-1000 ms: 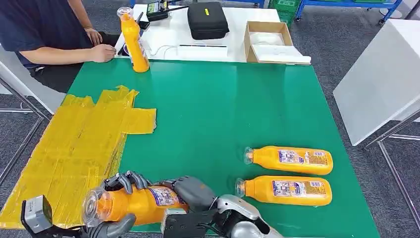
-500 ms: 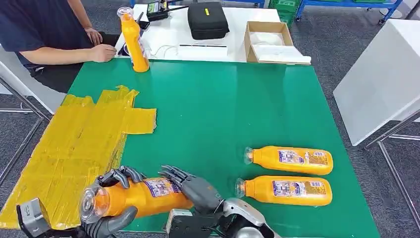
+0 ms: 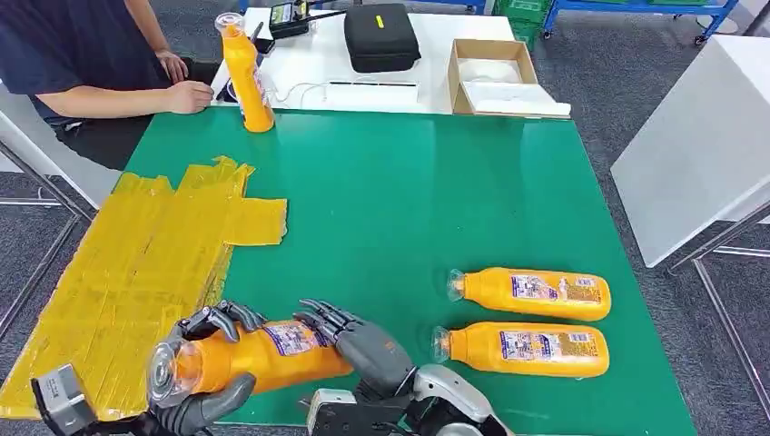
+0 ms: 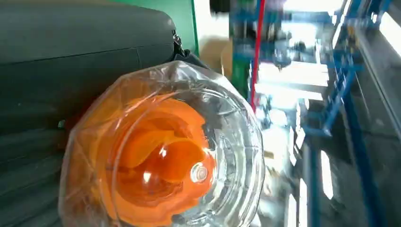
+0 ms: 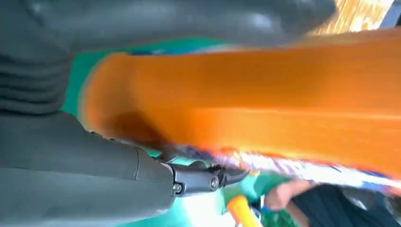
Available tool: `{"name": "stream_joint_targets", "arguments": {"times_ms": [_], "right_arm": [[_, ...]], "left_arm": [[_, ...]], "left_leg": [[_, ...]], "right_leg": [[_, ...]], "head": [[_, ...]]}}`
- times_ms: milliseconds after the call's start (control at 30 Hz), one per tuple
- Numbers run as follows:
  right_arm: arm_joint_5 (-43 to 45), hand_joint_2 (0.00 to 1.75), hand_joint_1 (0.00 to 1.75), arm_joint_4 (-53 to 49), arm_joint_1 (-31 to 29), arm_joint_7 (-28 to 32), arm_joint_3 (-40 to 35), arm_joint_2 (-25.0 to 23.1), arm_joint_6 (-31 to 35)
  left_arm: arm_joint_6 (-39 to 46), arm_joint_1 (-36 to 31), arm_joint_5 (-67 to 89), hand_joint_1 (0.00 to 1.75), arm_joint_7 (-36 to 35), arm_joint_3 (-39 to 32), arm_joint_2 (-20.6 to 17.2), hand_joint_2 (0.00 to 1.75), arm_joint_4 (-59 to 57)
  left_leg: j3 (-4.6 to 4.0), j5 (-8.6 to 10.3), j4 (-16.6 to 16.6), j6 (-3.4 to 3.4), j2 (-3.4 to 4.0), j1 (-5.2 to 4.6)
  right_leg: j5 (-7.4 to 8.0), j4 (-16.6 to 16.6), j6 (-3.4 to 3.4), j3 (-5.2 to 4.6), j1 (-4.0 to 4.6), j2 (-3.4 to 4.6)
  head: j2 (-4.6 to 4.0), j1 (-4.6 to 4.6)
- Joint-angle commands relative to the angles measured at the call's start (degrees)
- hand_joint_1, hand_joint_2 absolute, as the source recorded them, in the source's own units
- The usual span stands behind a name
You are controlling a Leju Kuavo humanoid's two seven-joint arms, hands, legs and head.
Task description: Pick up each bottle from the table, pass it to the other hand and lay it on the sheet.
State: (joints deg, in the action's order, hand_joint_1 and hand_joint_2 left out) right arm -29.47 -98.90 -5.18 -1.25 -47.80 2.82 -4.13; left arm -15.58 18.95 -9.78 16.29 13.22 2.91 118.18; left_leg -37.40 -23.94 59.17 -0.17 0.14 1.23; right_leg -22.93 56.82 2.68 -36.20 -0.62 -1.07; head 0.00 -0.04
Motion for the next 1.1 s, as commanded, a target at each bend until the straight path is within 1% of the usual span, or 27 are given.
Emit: {"name": "stream_joint_targets", "arguments": {"times_ms": [33, 67, 100, 167, 233, 267, 300, 333, 367, 400, 433, 467, 500, 533, 567, 600, 633, 700, 800, 867, 900, 933, 967, 1000, 1033, 1067, 1100], "right_arm": [[-4.82, 0.00, 0.00, -10.18, 6.15, 0.51, 4.75, 1.75, 1.63], [-5.11, 0.00, 0.00, -11.36, 6.83, 0.95, 5.30, 2.00, 1.23], [-6.96, 0.00, 0.00, -13.19, 8.08, -0.20, 5.90, 3.57, 1.45], [-6.81, 0.00, 0.00, -17.04, 11.34, 0.22, 6.79, 7.36, 2.83], [-7.04, 0.00, 0.00, -19.62, 14.19, 1.42, 8.63, 9.40, 4.48], [-7.11, 0.00, 0.00, -20.18, 14.87, 1.71, 9.11, 9.80, 4.79], [-7.42, 0.00, 0.00, -21.16, 15.94, 2.16, 9.66, 10.77, 5.45], [-7.75, 0.00, 0.00, -21.97, 16.94, 2.57, 10.10, 11.63, 6.33], [-7.96, 0.00, 0.00, -22.73, 17.56, 2.78, 10.18, 12.63, 6.86], [-7.90, 0.00, 0.00, -23.36, 18.03, 2.86, 10.20, 13.45, 7.17], [-7.87, 0.00, 0.00, -24.14, 18.73, 2.89, 10.10, 15.14, 7.74], [-7.88, 0.00, 0.00, -24.51, 19.17, 2.88, 10.03, 16.40, 8.24], [-7.91, 0.00, 0.00, -24.81, 19.61, 2.84, 9.98, 17.66, 8.70], [-8.20, 0.00, 0.00, -25.11, 20.13, 2.76, 9.87, 19.34, 9.31], [-8.58, 0.00, 0.00, -25.25, 20.61, 2.75, 9.79, 20.59, 10.23], [-9.58, 0.00, 0.00, -25.22, 20.78, 2.37, 9.69, 21.31, 10.89], [-9.72, 0.00, 0.00, -25.15, 20.85, 2.27, 9.56, 21.98, 11.28], [-9.72, 0.00, 0.00, -24.83, 21.00, 2.22, 9.54, 22.24, 12.40], [-9.65, 0.00, 0.00, -24.69, 20.84, 2.02, 9.44, 22.10, 12.54], [-9.28, 0.00, 0.00, -24.54, 20.16, 1.69, 9.00, 21.51, 12.17], [-9.20, 0.00, 0.00, -24.41, 19.72, 1.71, 8.84, 21.20, 11.71], [-9.26, 0.00, 0.00, -24.28, 19.37, 1.67, 8.78, 20.93, 11.31], [-9.10, 0.00, 0.00, -23.85, 18.41, 1.53, 8.72, 20.07, 10.06], [-9.33, 0.00, 0.00, -23.55, 17.93, 1.30, 8.89, 19.55, 9.13], [-9.46, 0.00, 0.00, -23.18, 17.50, 1.04, 9.13, 18.83, 8.40], [-9.78, 0.00, 0.00, -22.72, 17.22, 1.04, 9.60, 18.20, 7.51], [-10.01, 0.00, 0.00, -22.57, 17.21, 1.06, 9.76, 18.08, 7.38]], "left_arm": [[21.91, -3.13, 38.67, 1.75, 2.61, -5.26, 1.53, 1.75, 0.06], [25.23, -3.59, 43.91, 1.75, 2.74, -6.11, 1.21, 1.75, -0.79], [28.13, -3.89, 49.58, 1.75, 2.57, -6.84, 0.48, 1.75, -2.39], [32.49, -3.70, 57.37, 1.75, 2.84, -7.85, -0.99, 1.75, -5.86], [35.93, -3.86, 61.90, 1.75, 3.18, -8.92, -2.52, 1.75, -10.04], [36.73, -3.92, 63.21, 1.75, 3.15, -9.17, -2.82, 1.75, -11.08], [38.15, -4.02, 65.12, 1.75, 3.27, -9.51, -3.20, 1.75, -12.82], [40.06, -4.11, 69.38, 1.75, 2.54, -9.72, -3.68, 1.75, -14.49], [41.30, -4.16, 71.22, 1.75, 2.10, -9.57, -3.89, 1.75, -15.70], [41.89, -4.33, 73.44, 1.75, 1.55, -9.32, -4.33, 1.75, -16.89], [42.62, -4.80, 76.62, 1.75, 0.16, -8.48, -5.10, 1.75, -18.75], [43.28, -5.31, 78.94, 1.75, -1.05, -8.00, -5.70, 1.75, -20.40], [43.24, -6.08, 81.12, 1.75, -2.31, -7.34, -6.30, 1.75, -22.42], [43.39, -7.10, 82.88, 1.75, -3.44, -6.61, -6.94, 1.75, -25.03], [43.98, -8.26, 86.07, 1.75, -4.91, -5.73, -7.55, 1.75, -28.29], [44.06, -9.19, 89.39, 1.75, -6.43, -4.76, -8.21, 1.75, -30.84], [44.13, -10.10, 89.99, 1.75, -6.64, -3.51, -8.68, 1.75, -33.62], [44.23, -11.82, 91.99, 1.75, -8.15, -1.13, -9.26, 1.75, -39.56], [44.75, -12.36, 92.02, 1.75, -8.60, -0.35, -9.19, 1.75, -41.69], [43.08, -13.08, 92.04, 1.75, -9.97, 1.11, -9.53, 1.75, -43.93], [42.42, -13.49, 92.19, 1.75, -10.17, 1.92, -9.60, 1.75, -44.92], [42.02, -13.77, 92.11, 1.75, -10.24, 2.47, -9.55, 1.75, -45.57], [39.78, -14.46, 92.90, 0.80, -11.23, 3.60, -9.63, 1.75, -46.76], [37.42, -14.86, 93.90, 0.00, -13.22, 4.11, -9.54, 1.75, -47.29], [36.02, -15.36, 96.32, 0.00, -15.76, 4.93, -9.72, 1.75, -47.48], [33.18, -15.58, 94.37, 0.00, -15.56, 6.10, -10.35, 1.75, -47.45], [33.23, -15.42, 93.64, 0.00, -15.44, 6.29, -10.63, 1.75, -46.97]], "left_leg": [[0.21, -0.06, -0.01, 0.08, -0.15, -0.04], [0.29, -0.08, -0.02, 0.09, -0.21, -0.06], [0.16, -0.01, -0.05, 0.07, -0.22, -0.05], [0.15, 0.00, -0.08, 0.06, -0.18, -0.05], [0.38, -0.04, -0.15, 0.10, -0.27, -0.08], [0.28, 0.01, -0.17, 0.08, -0.27, -0.10], [0.42, -0.02, -0.21, 0.10, -0.32, -0.12], [0.27, -0.01, -0.15, 0.08, -0.25, -0.09], [0.35, -0.05, -0.17, 0.09, -0.20, -0.10], [0.19, -0.06, -0.12, 0.08, -0.15, -0.10], [0.35, -0.09, -0.17, 0.11, -0.19, -0.14], [0.20, -0.08, -0.13, 0.09, -0.16, -0.09], [0.34, -0.10, -0.16, 0.11, -0.22, -0.12], [0.20, -0.06, -0.14, 0.08, -0.21, -0.10], [0.36, -0.07, -0.21, 0.11, -0.26, -0.14], [0.25, -0.06, -0.16, 0.09, -0.24, -0.11], [0.35, -0.06, -0.20, 0.11, -0.27, -0.12], [0.26, -0.04, -0.18, 0.09, -0.19, -0.13], [0.41, -0.06, -0.22, 0.10, -0.19, -0.14], [0.17, -0.08, -0.09, 0.07, -0.07, -0.08], [0.39, -0.11, -0.17, 0.10, -0.07, -0.11], [0.27, -0.08, -0.14, 0.08, -0.11, -0.12], [0.39, -0.12, -0.16, 0.10, -0.10, -0.12], [0.26, -0.10, -0.12, 0.07, -0.08, -0.09], [0.23, -0.08, -0.11, 0.07, -0.06, -0.07], [0.36, -0.10, -0.14, 0.08, -0.05, -0.08], [0.48, -0.12, -0.18, 0.10, 0.00, -0.11]], "right_leg": [[-0.12, 0.03, -0.09, 0.23, -0.03, -0.07], [-0.17, 0.05, -0.12, 0.31, -0.05, -0.11], [-0.10, 0.01, -0.08, 0.19, -0.04, -0.16], [-0.07, -0.03, -0.06, 0.18, -0.04, -0.12], [-0.14, -0.09, -0.09, 0.42, -0.06, -0.17], [-0.11, -0.10, -0.05, 0.30, -0.09, -0.20], [-0.17, -0.13, -0.06, 0.45, -0.12, -0.23], [-0.17, -0.10, 0.04, 0.31, -0.09, -0.17], [-0.19, -0.11, 0.04, 0.38, -0.09, -0.11], [-0.15, -0.07, 0.07, 0.22, -0.10, -0.08], [-0.20, -0.10, 0.04, 0.38, -0.14, -0.09], [-0.15, -0.09, 0.07, 0.22, -0.10, -0.09], [-0.20, -0.10, 0.04, 0.37, -0.12, -0.11], [-0.16, -0.10, 0.09, 0.22, -0.10, -0.14], [-0.20, -0.13, 0.05, 0.37, -0.14, -0.16], [-0.17, -0.12, 0.08, 0.28, -0.11, -0.16], [-0.19, -0.14, 0.05, 0.38, -0.12, -0.18], [-0.14, -0.13, 0.09, 0.26, -0.13, -0.12], [-0.16, -0.15, 0.05, 0.39, -0.14, -0.09], [-0.11, -0.09, 0.11, 0.15, -0.07, -0.01], [-0.15, -0.13, 0.06, 0.35, -0.10, 0.02], [-0.14, -0.09, 0.10, 0.24, -0.11, -0.04], [-0.17, -0.12, 0.06, 0.35, -0.11, 0.00], [-0.13, -0.09, 0.09, 0.24, -0.08, -0.01], [-0.12, -0.10, 0.09, 0.23, -0.07, 0.00], [-0.14, -0.11, 0.05, 0.35, -0.07, 0.04], [-0.16, -0.12, 0.01, 0.44, -0.10, 0.11]], "head": [[0.00, 0.00], [0.00, -0.02], [0.00, 0.00], [0.00, -0.02], [0.00, -0.02], [0.00, -0.02], [0.00, 0.00], [0.00, 0.02], [0.00, 0.00], [0.00, 0.00], [0.00, 0.00], [0.00, 0.00], [0.00, -0.02], [0.00, 0.00], [0.00, -0.02], [0.00, 0.00], [0.00, 0.00], [0.00, -0.02], [0.00, -0.02], [0.00, -0.02], [0.00, -0.02], [0.00, -0.02], [0.00, -0.02], [0.00, -0.02], [0.00, -0.02], [0.00, -0.02], [0.00, -0.04]]}}
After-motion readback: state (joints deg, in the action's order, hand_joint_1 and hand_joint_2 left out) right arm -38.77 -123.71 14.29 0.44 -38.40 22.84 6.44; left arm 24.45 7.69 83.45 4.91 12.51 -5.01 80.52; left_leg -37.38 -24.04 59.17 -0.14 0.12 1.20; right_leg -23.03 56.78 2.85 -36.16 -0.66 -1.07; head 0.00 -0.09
